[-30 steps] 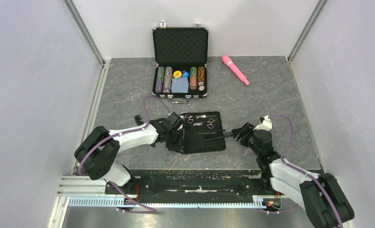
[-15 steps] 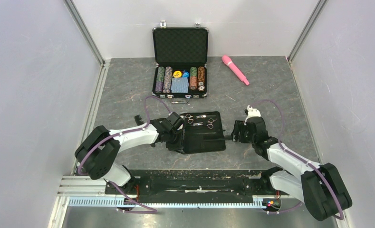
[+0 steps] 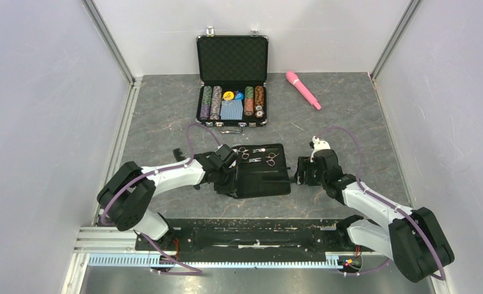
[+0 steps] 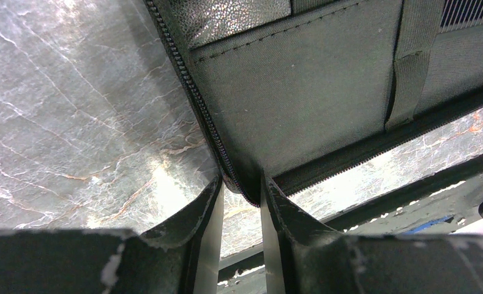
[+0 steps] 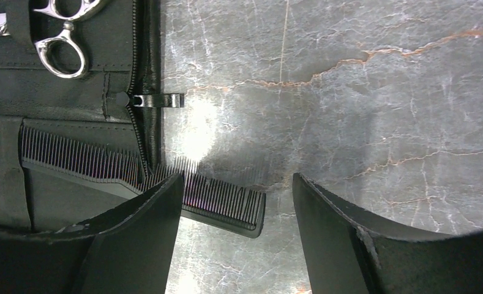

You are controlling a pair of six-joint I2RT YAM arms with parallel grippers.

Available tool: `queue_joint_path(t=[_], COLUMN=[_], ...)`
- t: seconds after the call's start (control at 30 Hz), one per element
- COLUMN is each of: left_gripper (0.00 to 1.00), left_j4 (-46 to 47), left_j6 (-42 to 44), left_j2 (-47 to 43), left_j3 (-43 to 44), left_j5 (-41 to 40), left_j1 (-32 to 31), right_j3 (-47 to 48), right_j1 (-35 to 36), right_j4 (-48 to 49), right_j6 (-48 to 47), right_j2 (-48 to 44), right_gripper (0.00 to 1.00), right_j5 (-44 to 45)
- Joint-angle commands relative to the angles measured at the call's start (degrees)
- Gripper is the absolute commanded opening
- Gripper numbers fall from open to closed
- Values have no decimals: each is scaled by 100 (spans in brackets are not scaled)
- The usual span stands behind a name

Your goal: Sort the hair-cutting tools

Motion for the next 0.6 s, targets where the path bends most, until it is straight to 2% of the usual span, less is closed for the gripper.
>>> queue_joint_path(t=[0.0,0.37,0.57], left_gripper=[34,33,33], left_j4=[77,82,86], left_j6=[144,147,162], left_j2=[33,-42,-57], left_j3=[142,119,116], left_j5=[-54,-57,-47], left_j1=[-43,-43,-43], right_j3=[203,194,297], right_j1=[89,286,506], right_j4=[-53,347,595], right_j6=[216,668,767], right_j2=[-18,-41,191], right_gripper=[69,69,69], right_j5=[-346,-481,-245])
